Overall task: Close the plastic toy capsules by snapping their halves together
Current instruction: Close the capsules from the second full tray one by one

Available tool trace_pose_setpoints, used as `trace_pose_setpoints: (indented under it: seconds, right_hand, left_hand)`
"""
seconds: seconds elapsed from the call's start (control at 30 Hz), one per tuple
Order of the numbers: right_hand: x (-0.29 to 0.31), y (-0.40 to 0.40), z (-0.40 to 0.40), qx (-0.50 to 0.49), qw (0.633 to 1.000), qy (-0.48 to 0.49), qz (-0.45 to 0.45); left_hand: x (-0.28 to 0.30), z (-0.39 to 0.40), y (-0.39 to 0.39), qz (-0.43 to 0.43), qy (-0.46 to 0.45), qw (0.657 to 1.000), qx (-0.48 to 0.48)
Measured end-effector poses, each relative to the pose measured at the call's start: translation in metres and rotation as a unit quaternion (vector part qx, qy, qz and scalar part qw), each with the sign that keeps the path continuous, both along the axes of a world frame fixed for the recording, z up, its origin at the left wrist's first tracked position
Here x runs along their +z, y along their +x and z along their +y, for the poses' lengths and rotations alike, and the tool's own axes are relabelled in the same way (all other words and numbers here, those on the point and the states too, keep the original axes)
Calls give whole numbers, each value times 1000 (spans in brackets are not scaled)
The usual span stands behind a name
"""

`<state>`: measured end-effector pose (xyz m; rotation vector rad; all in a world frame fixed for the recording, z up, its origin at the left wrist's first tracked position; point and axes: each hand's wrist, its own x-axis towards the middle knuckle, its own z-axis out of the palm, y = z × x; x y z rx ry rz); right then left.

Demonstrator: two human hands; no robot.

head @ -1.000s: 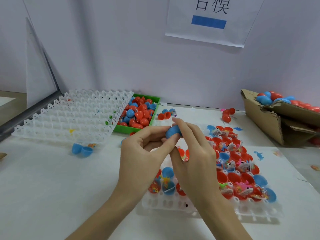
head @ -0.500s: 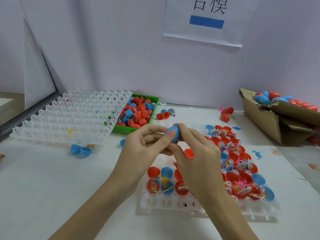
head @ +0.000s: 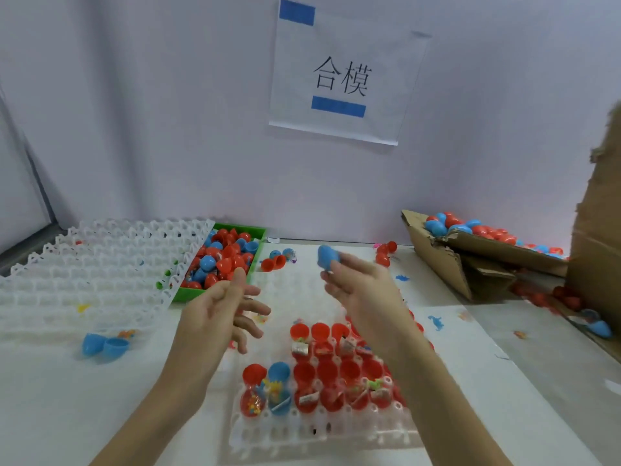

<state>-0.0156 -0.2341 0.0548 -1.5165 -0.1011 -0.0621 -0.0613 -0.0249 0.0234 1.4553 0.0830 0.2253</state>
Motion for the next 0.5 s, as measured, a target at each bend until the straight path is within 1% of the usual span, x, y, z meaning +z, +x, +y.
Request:
trace_pose_setpoints:
  seconds: [0.03,0.07,0.1,0.13,0.17,0.2,0.23,0.27,0.3,0.33,0.37,0.43,0.47,0.5]
  right_hand:
    - [17,14,-19,8,984,179,21]
    - [33,26,-39,13,926,374,41]
    - [43,39,-57,8,866,499,43]
    - [49,49,-72,-6,849,526,41]
    - [49,59,-82,-27,875,481,42]
    - [44,69,-88,-51,920,385,45]
    - [35,77,-90,-82,965,246,43]
    - [25,84,-91,-120,989,80,39]
    - [13,92,-91,-165,982,-83,28]
    - [3,100,-92,-201,956,-215,9]
    - [-5,106,-92,-211,926,-313,-7]
    - [-16,117,-92,-190,879,-436,-38]
    - [-19,121,-92,-170,863,-473,-46]
    - [-21,127,-92,-144,857,-492,-45]
  left_hand:
    - [1,2,0,-2,-8,1000,3]
    - [1,4,0,-3,-11,1000,3]
    - [2,5,0,-3,-9,1000,1]
    - [2,6,0,-3,-7,1000,-2]
    - [2,6,0,-3,-7,1000,-6]
    - [3,5,0,-4,-8,1000,-11]
    - [3,5,0,-4,-10,1000,-13]
    - [3,5,0,-5,-11,1000,-13]
    - [3,5,0,-7,-10,1000,-12]
    - [2,5,0,-9,-8,1000,-12]
    - [1,5,0,-12,-7,1000,-12]
    - [1,6,1,-20,-6,1000,-15]
    - [0,7,2,-23,-6,1000,-16]
    - [0,7,2,-24,-5,1000,-16]
